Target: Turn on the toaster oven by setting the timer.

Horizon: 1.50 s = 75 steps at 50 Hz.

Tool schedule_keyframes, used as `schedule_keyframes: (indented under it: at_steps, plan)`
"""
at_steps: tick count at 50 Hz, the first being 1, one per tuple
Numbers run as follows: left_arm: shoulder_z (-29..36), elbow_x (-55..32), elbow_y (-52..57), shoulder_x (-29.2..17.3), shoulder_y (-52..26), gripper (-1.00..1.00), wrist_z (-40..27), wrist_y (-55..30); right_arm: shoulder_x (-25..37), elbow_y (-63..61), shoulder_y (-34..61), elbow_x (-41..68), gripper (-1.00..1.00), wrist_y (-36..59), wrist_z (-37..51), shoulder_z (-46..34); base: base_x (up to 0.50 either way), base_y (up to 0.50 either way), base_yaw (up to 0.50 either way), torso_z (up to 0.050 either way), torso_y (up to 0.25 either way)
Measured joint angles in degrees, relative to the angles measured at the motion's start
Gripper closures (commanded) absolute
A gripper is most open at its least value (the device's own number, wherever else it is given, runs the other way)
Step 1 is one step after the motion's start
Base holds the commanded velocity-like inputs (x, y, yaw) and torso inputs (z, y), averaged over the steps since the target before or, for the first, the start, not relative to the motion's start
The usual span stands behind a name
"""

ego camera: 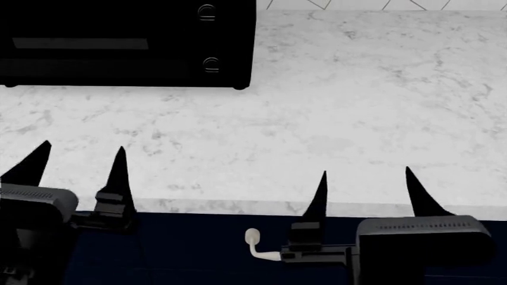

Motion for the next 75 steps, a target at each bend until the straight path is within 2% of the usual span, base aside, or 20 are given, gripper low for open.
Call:
schedule_keyframes:
  at_steps: [11, 22, 36, 62, 75]
  plan:
    - [-2.7, -3.9, -6.2, -1.4, -18.2, -1.00, 1.8, -6.8, 1.2, -1.0, 7.1, 2.6, -1.00, 6.4, -1.2, 1.9, 0.00, 0.00, 0.00, 0.000, 0.000]
    - [-3.3, -4.8, -12.3, -2.0, -27.1, -1.00, 3.2, -8.0, 2.6, 2.7, 17.0, 4.9, -1.00, 11.7, -2.9, 3.2, 0.00, 0.00, 0.00, 0.000, 0.000]
    - [-3.2, -5.4, -14.5, -2.6, -30.2, -1.00, 3.5, -9.0, 3.7, 5.7, 23.8, 6.0, -1.00, 14.3, -3.9, 3.4, 0.00, 0.15, 0.00, 0.000, 0.000]
    - [-2.5, -5.8, -14.7, -3.4, -30.8, -1.00, 3.3, -9.4, 4.1, 7.0, 24.7, 6.7, -1.00, 14.4, -4.2, 2.2, 0.00, 0.49, 0.00, 0.000, 0.000]
    - [-2.4, -6.0, -14.8, -3.6, -31.1, -1.00, 3.2, -9.2, 4.1, 6.6, 25.5, 7.3, -1.00, 14.9, -4.1, 2.0, 0.00, 0.02, 0.00, 0.000, 0.000]
